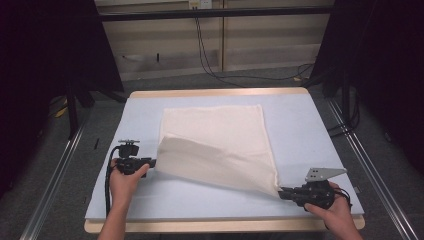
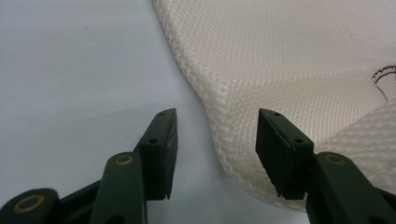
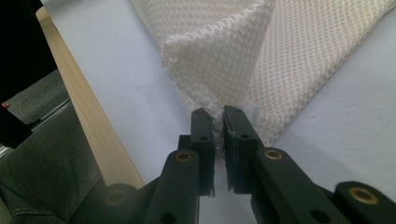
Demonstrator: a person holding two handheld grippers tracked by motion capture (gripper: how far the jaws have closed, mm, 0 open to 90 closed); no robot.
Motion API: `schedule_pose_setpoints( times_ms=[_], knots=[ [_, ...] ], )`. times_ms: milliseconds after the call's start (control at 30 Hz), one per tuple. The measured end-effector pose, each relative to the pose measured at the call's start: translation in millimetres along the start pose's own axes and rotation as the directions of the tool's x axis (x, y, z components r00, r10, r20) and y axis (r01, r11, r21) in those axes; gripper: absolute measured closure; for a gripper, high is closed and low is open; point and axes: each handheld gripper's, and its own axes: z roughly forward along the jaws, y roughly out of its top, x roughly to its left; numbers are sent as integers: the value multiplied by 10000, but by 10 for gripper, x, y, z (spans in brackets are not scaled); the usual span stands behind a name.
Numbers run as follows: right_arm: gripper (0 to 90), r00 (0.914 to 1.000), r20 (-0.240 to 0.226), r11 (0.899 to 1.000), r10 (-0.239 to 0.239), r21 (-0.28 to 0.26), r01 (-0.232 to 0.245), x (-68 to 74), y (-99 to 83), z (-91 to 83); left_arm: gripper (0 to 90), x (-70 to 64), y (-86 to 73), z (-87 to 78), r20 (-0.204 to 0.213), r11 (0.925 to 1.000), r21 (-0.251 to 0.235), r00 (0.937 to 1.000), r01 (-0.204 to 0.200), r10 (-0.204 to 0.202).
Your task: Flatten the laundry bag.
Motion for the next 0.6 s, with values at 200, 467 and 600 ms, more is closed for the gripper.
schedule_pose_setpoints(
  times_ms=[200,467,600],
  knots=[
    [832,9990,287,9993,-353,149,349,33,2,-58,499,-23,-25,-18,-6,10000,-48,10000,-82,82],
    [827,9986,381,9993,-378,47,377,33,-10,-136,520,23,-51,-36,-50,9998,-115,9999,136,-137],
    [809,9988,384,9995,-306,-50,309,18,-32,-190,527,27,-48,-44,-117,9999,-72,9999,81,-82]
  ],
)
